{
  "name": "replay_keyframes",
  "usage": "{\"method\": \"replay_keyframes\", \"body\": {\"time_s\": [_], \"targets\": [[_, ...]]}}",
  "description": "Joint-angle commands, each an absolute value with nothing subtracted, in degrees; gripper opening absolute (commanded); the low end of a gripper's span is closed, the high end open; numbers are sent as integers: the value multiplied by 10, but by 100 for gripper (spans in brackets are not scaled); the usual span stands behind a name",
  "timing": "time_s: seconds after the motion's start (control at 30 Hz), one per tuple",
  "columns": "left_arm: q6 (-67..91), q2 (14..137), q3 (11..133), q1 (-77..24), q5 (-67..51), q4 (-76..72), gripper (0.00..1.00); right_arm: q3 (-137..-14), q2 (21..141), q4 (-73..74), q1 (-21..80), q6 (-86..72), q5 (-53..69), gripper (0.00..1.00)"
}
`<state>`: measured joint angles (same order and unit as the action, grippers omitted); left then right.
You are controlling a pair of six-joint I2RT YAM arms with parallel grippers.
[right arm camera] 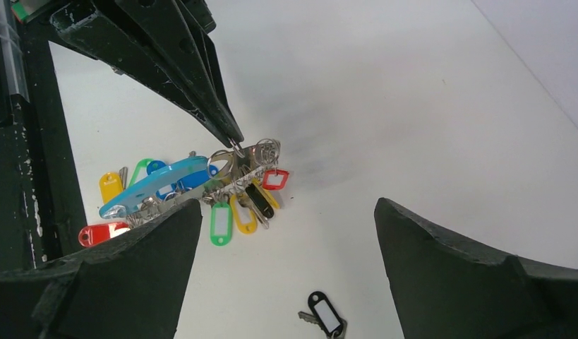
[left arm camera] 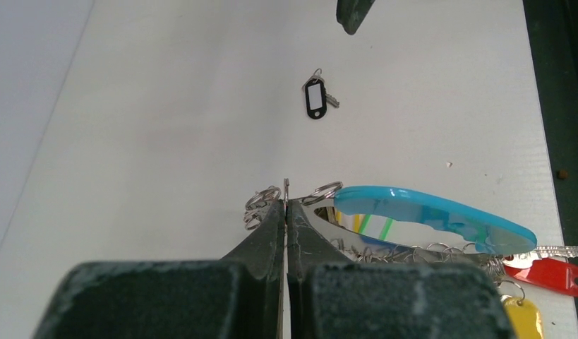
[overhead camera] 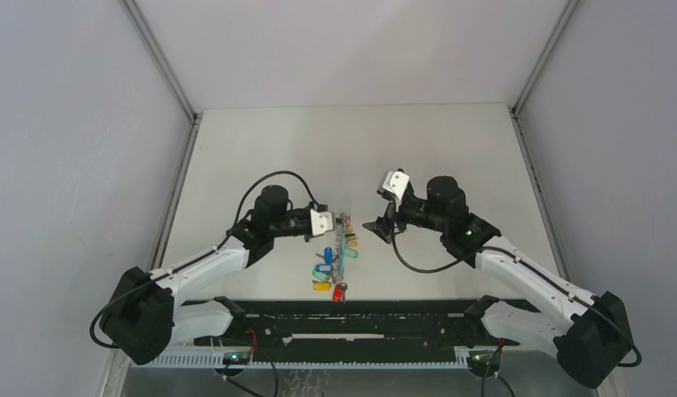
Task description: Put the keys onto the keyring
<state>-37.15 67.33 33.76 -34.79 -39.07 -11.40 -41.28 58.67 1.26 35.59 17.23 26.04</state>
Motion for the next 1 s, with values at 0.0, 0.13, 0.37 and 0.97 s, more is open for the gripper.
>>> {"method": "replay_keyframes", "body": {"time_s": [0.0, 0.13, 0.37, 0.97], "targets": [[-394, 663, 357, -351, -406, -114, 0, -415, 587, 4, 358, 189, 285, 89], [-369, 665, 366, -351, -418, -114, 0, -412, 623, -28, 366, 225, 342, 74], [-334, 665, 381, -351, -421, -101, 0, -410, 697, -95, 367, 307, 392, 57], [-286, 681, 411, -351, -422, -87, 0, -439, 750, -98, 371, 350, 465, 23]]}}
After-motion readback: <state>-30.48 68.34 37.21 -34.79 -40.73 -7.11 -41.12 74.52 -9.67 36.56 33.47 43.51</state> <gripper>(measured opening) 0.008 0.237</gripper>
